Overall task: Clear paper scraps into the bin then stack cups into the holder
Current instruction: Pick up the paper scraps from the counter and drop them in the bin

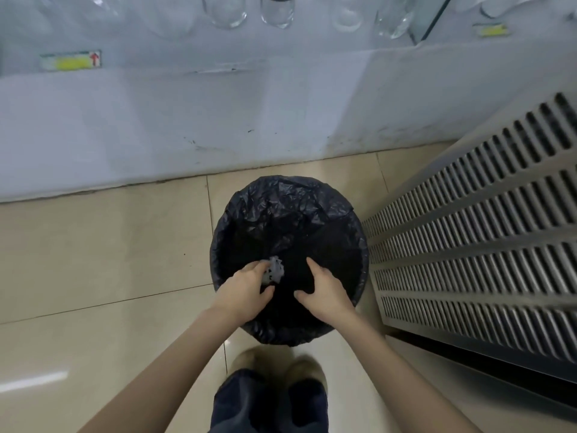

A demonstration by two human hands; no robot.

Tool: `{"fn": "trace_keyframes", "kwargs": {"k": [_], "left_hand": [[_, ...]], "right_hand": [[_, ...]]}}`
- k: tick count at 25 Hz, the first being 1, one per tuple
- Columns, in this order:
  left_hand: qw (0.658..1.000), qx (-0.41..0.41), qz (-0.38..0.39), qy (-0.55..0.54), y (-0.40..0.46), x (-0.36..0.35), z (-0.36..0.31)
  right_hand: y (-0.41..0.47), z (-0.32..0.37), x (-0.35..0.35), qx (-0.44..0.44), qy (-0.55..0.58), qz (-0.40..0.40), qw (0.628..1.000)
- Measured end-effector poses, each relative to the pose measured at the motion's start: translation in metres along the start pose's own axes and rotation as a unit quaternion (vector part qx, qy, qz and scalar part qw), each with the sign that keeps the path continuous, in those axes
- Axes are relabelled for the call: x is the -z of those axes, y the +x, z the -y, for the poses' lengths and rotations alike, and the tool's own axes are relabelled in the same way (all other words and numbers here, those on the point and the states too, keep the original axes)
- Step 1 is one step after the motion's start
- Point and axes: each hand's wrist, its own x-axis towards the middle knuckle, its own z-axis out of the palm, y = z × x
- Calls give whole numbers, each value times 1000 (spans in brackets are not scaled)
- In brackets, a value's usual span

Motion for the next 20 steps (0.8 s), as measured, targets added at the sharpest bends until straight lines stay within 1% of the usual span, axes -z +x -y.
{"fn": "trace_keyframes", "kwargs": {"k": [2,4,7,12,16,20], "left_hand": [[998,5,21,61,-16,20,-15],[993,9,26,115,-33,40,-31],[988,4,23,151,-63,76,-61],[984,-37,-47,165,-114,156,-122],[976,-58,-58,201,-156,227,-171],[962,-94,-113,229,-199,294,-216]], "right_hand": [[-20,13,20,9,-34,-9,999],[-40,28,41,7,-54,-5,999],[-80,52,79,6,-88,-18,996],[-153,97,159,34,-96,-85,991],[-210,130,217,41,-126,-119,984],[-266,161,268,53,-145,-151,976]]}}
